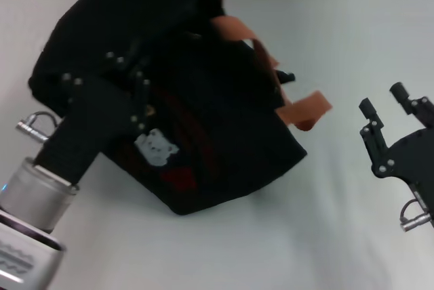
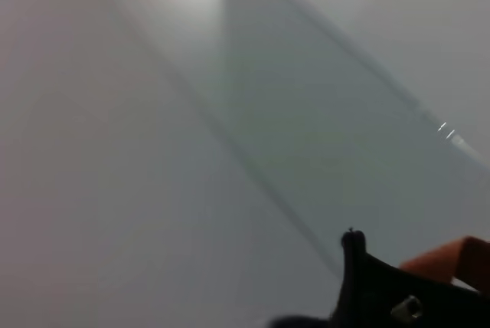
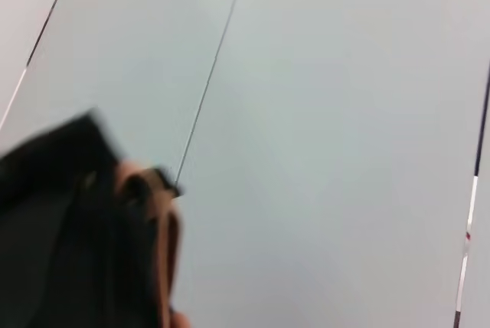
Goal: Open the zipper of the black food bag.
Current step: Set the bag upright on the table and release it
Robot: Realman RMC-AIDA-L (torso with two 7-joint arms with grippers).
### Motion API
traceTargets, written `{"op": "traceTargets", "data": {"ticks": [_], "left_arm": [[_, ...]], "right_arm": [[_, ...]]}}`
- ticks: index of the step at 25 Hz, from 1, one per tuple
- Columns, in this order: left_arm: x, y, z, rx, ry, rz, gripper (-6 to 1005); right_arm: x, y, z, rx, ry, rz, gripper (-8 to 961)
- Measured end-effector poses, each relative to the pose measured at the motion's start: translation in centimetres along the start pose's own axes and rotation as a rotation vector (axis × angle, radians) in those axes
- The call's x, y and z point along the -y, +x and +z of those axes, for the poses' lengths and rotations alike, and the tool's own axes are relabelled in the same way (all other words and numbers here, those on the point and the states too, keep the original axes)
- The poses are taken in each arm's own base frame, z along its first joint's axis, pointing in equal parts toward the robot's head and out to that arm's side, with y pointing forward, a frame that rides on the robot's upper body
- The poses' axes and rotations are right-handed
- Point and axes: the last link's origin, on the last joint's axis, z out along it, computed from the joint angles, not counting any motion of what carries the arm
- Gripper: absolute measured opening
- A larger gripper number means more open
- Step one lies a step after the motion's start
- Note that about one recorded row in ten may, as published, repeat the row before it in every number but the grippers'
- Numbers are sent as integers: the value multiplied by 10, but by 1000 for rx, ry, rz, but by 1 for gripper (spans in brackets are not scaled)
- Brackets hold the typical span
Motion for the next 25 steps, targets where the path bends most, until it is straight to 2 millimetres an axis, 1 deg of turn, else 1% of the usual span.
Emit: {"op": "traceTargets", "data": {"ticks": [3, 4, 5, 7, 8, 10, 11, 12, 13, 14, 15, 16, 17, 18, 19, 22, 25], "left_arm": [[-1, -13, -20, 133, 20, -111, 85], [-1, -13, -20, 133, 20, -111, 85], [-3, -16, -25, 164, 14, -121, 85], [-9, -19, -33, 211, 3, -142, 85], [-9, -19, -33, 211, 3, -142, 85], [-12, -19, -36, 225, -1, -176, 90], [-13, -19, -36, 227, -5, -217, 94], [-17, -19, -34, 231, -19, -311, 99], [-17, -19, -34, 231, -19, -311, 103], [-22, -19, -28, 228, -46, -369, 108], [-22, -19, -28, 228, -46, -369, 112], [-26, -18, -24, 226, -66, -394, 117], [-35, -16, -16, 215, -114, -415, 121], [-35, -16, -16, 215, -114, -415, 126], [-41, -12, -12, 193, -160, -422, 130], [-46, -7, -10, 167, -200, -442, 144], [-46, -6, -9, 161, -195, -474, 157]], "right_arm": [[7, -2, 0, 26, -3, 79, 311], [9, -2, 0, 34, -4, 101, 351], [9, -2, 0, 34, -4, 101, 392], [14, -5, 0, 55, -8, 161, 473], [14, -5, 0, 55, -8, 161, 547], [20, -5, 0, 67, -24, 214, 696], [20, -5, 0, 67, -24, 214, 701], [22, -6, 0, 76, -39, 241, 706], [22, -6, 0, 76, -39, 241, 712], [23, -8, 0, 96, -49, 264, 717], [23, -8, 0, 96, -49, 264, 722], [23, -10, -1, 109, -56, 273, 727], [25, -14, -4, 136, -78, 289, 732], [25, -14, -4, 136, -78, 289, 737], [26, -17, -7, 149, -96, 300, 743], [33, -27, -21, 202, -161, 349, 754], [37, -29, -27, 206, -199, 387, 756]]}}
